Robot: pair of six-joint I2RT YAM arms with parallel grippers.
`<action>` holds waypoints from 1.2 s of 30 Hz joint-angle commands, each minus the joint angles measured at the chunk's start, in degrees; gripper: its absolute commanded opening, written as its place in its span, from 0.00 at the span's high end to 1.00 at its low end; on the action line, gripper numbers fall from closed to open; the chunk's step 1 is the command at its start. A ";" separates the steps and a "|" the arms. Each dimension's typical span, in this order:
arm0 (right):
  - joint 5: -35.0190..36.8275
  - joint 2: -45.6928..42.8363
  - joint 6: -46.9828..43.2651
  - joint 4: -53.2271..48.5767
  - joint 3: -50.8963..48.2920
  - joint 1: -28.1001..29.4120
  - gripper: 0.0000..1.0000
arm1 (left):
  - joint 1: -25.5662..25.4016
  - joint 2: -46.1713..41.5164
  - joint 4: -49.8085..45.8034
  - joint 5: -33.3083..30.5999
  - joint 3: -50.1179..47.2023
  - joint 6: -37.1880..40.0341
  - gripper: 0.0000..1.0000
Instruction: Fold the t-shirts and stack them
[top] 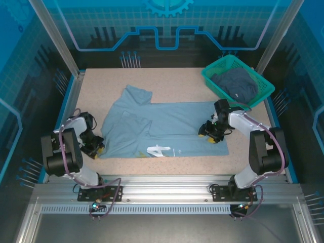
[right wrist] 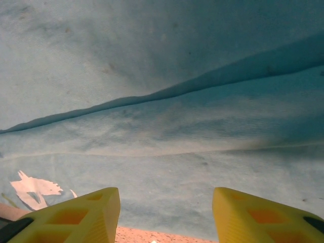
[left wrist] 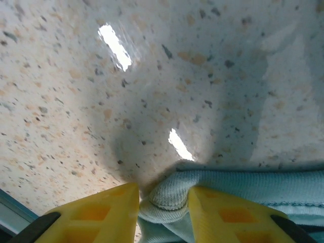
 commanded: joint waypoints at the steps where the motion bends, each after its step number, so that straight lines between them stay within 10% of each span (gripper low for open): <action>1: 1.39 -1.09 -1.00 -2.49 -0.46 -0.80 0.48 | 1.11 -1.80 -0.70 -6.41 0.70 1.99 0.64; 9: 0.71 -1.51 -3.00 -3.06 -0.18 -0.13 0.47 | -2.22 -16.29 -6.91 1.63 -2.54 -4.61 0.61; 21: -0.45 1.41 -3.27 -1.89 1.18 1.31 0.47 | -2.78 -13.58 -3.33 7.36 -5.55 -10.68 0.60; 36: 1.66 2.37 -2.66 -2.35 0.83 1.57 0.49 | -2.69 -11.15 -4.39 2.57 -0.24 -8.17 1.00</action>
